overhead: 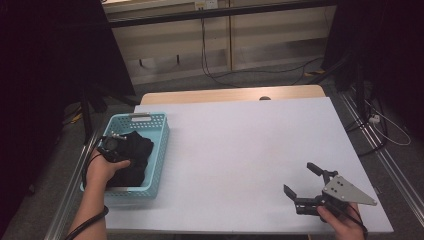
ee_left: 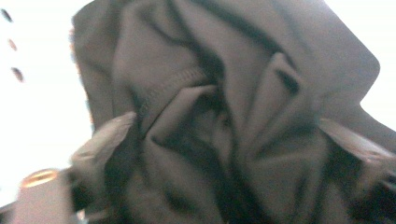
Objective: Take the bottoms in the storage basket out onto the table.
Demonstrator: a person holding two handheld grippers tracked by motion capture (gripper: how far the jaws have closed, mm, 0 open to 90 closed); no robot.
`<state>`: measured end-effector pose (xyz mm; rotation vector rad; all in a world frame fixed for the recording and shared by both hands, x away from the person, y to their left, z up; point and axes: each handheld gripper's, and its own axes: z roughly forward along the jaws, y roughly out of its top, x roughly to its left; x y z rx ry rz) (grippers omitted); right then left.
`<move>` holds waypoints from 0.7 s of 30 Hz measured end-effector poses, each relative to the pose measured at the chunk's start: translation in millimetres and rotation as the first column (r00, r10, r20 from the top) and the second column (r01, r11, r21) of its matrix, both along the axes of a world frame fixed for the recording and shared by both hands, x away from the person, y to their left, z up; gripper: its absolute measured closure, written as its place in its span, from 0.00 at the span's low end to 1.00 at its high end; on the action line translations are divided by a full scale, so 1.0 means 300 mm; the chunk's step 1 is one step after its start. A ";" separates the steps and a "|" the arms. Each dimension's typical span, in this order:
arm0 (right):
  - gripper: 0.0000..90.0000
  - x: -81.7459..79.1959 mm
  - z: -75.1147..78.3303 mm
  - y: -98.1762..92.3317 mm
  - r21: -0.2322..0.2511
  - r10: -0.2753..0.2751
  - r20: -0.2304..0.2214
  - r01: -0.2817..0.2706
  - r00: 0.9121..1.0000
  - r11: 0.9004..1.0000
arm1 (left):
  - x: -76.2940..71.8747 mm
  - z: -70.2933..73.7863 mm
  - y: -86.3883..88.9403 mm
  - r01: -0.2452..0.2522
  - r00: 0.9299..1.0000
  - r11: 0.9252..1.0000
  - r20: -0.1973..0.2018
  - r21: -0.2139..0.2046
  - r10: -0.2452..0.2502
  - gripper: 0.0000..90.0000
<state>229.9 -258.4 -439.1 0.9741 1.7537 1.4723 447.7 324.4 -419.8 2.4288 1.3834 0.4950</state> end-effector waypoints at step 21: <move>0.01 0.000 0.000 0.005 -0.005 0.009 -0.001 -0.009 1.000 1.000 | -0.005 -0.024 -0.075 0.004 0.997 0.993 -0.078 -0.120 -0.014 0.30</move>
